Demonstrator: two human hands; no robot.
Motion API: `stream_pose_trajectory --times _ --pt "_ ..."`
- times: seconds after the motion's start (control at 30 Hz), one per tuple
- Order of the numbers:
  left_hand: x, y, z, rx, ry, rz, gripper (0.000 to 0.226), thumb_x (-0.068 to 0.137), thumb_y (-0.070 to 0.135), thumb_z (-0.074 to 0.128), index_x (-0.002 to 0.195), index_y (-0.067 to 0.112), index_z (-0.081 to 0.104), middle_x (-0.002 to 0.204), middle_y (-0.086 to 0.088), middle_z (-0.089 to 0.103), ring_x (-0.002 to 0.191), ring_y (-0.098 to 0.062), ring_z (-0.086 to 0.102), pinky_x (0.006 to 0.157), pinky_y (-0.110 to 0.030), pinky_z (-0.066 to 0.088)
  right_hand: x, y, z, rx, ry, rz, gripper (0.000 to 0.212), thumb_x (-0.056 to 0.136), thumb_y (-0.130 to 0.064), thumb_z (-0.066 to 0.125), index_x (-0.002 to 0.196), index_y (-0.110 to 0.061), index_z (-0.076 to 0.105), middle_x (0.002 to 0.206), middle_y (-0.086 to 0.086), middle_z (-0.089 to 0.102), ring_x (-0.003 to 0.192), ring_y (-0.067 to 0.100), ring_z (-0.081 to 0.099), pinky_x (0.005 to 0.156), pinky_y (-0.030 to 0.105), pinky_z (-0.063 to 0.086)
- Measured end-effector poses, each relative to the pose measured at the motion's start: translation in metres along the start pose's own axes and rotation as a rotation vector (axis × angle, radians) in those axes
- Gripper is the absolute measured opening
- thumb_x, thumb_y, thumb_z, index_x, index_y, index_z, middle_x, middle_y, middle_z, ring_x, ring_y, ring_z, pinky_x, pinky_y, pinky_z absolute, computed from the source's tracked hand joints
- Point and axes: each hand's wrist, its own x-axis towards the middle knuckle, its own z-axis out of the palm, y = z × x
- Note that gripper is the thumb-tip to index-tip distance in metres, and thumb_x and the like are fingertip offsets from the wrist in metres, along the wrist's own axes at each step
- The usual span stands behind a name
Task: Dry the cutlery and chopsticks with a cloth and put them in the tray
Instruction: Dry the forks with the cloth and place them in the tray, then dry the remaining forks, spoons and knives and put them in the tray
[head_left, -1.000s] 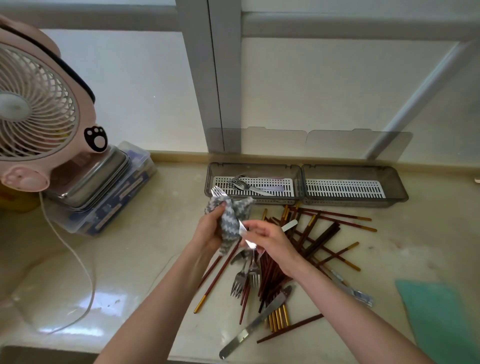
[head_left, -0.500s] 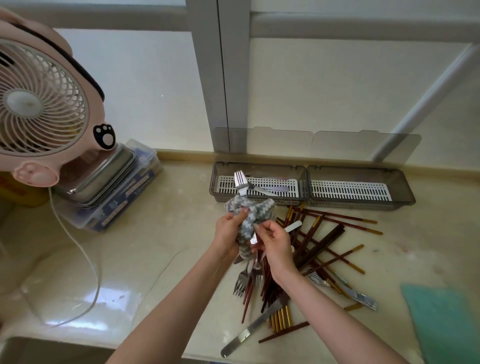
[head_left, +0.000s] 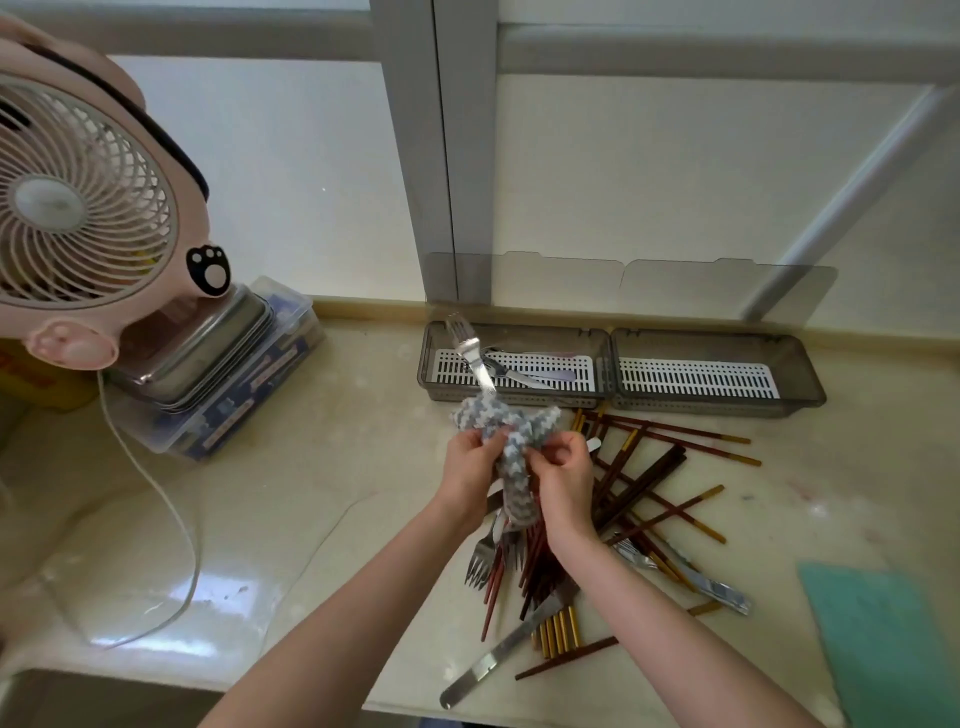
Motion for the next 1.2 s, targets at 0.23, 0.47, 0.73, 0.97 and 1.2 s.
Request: stream_pose_trajectory --times 0.23,0.47,0.73,0.97,1.2 --pt "0.008 -0.003 -0.005 0.691 0.038 0.095 0.027 0.083 0.020 0.069 0.063 0.013 0.051 0.061 0.001 0.056 0.056 -0.012 0.053 0.050 -0.018 0.041 0.027 -0.026 0.000 -0.229 -0.086 -0.122 0.017 0.087 -0.024 0.065 0.103 -0.017 0.066 0.097 -0.003 0.064 0.089 0.010 0.060 0.076 0.022 0.048" --pt "0.006 0.002 -0.012 0.700 -0.097 -0.054 0.022 0.087 0.023 0.063 0.077 0.005 0.055 0.072 -0.008 0.063 0.066 -0.018 0.061 0.059 -0.024 0.054 0.062 -0.041 0.005 -0.411 -0.059 -0.213 0.021 0.089 -0.007 0.061 0.107 -0.015 0.067 0.086 -0.003 0.067 0.081 0.013 0.065 0.079 0.030 0.055" --pt "0.003 0.009 -0.033 0.426 -0.044 -0.059 0.022 0.094 0.018 0.052 0.098 -0.002 0.060 0.100 -0.024 0.067 0.092 -0.033 0.066 0.085 -0.041 0.054 0.141 -0.061 0.022 -1.230 -0.221 -0.354 0.045 0.089 -0.021 0.062 0.132 -0.029 0.053 0.132 0.006 0.051 0.100 0.022 0.061 0.073 0.029 0.051" --pt "0.006 0.014 -0.063 0.094 0.025 -0.219 0.028 0.098 0.025 0.043 0.103 0.001 0.058 0.089 -0.012 0.068 0.073 -0.019 0.066 0.054 -0.025 0.056 0.109 -0.040 -0.018 -1.043 -0.308 -0.618 0.020 0.093 -0.012 0.053 0.099 -0.024 0.067 0.108 -0.006 0.065 0.088 0.012 0.062 0.079 0.026 0.049" --pt "0.009 0.011 -0.079 0.086 0.078 -0.288 0.031 0.096 0.027 0.049 0.104 -0.001 0.059 0.090 -0.014 0.067 0.079 -0.023 0.064 0.060 -0.030 0.055 0.092 0.001 -0.049 -1.474 -0.684 -0.444 0.023 0.079 -0.025 0.073 0.101 -0.024 0.066 0.103 -0.007 0.050 0.102 0.012 0.047 0.087 0.030 0.043"
